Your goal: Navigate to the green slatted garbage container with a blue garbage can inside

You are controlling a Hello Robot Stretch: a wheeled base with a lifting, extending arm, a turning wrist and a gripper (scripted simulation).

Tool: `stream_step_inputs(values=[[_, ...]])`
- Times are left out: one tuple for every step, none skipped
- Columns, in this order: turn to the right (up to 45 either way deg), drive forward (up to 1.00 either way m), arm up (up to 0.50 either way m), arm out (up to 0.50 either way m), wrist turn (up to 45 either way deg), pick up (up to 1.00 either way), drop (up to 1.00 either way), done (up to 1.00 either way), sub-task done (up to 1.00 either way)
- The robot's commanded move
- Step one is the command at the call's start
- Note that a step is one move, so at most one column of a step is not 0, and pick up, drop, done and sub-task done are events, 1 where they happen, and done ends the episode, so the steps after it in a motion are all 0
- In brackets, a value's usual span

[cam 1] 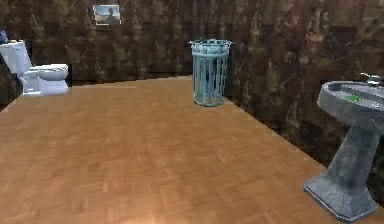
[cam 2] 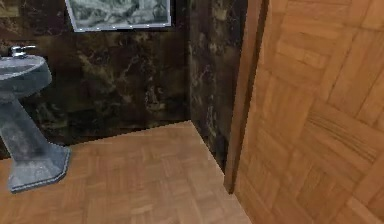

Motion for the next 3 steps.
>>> stream_step_inputs(values=[[0.0,1.00,0.00,0.00,0.0,0.00,0.00,0.00,0.00],[0.0,1.00,0.00,0.00,0.0,0.00,0.00,0.00,0.00],[9.0,0.00,0.00,0.00,0.0,0.00,0.00,0.00,0.00]])
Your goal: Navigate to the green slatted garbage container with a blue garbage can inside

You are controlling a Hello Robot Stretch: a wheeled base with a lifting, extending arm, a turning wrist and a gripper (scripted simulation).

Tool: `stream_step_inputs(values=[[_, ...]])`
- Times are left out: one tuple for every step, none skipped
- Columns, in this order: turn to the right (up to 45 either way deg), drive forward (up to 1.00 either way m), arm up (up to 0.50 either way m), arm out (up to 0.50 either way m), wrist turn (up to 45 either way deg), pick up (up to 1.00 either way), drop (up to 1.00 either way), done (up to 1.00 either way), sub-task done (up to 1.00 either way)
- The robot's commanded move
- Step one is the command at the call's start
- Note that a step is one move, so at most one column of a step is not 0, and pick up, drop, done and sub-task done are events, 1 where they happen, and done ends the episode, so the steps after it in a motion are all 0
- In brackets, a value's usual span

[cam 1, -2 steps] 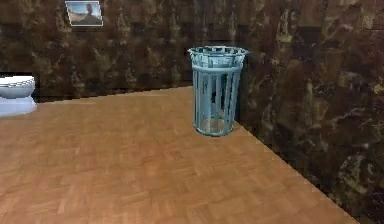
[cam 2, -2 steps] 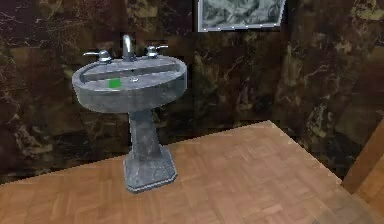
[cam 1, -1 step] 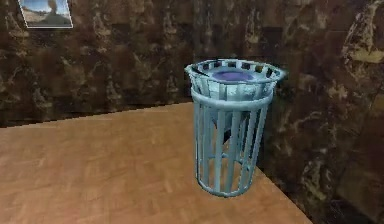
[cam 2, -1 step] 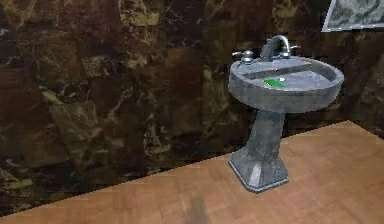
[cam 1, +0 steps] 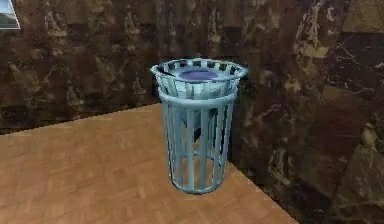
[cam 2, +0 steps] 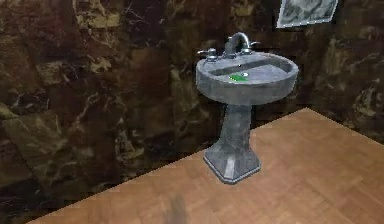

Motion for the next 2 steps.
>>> stream_step_inputs(values=[[0.0,0.40,0.00,0.00,0.0,0.00,0.00,0.00,0.00],[0.0,0.00,0.00,0.00,0.0,0.00,0.00,1.00,0.00]])
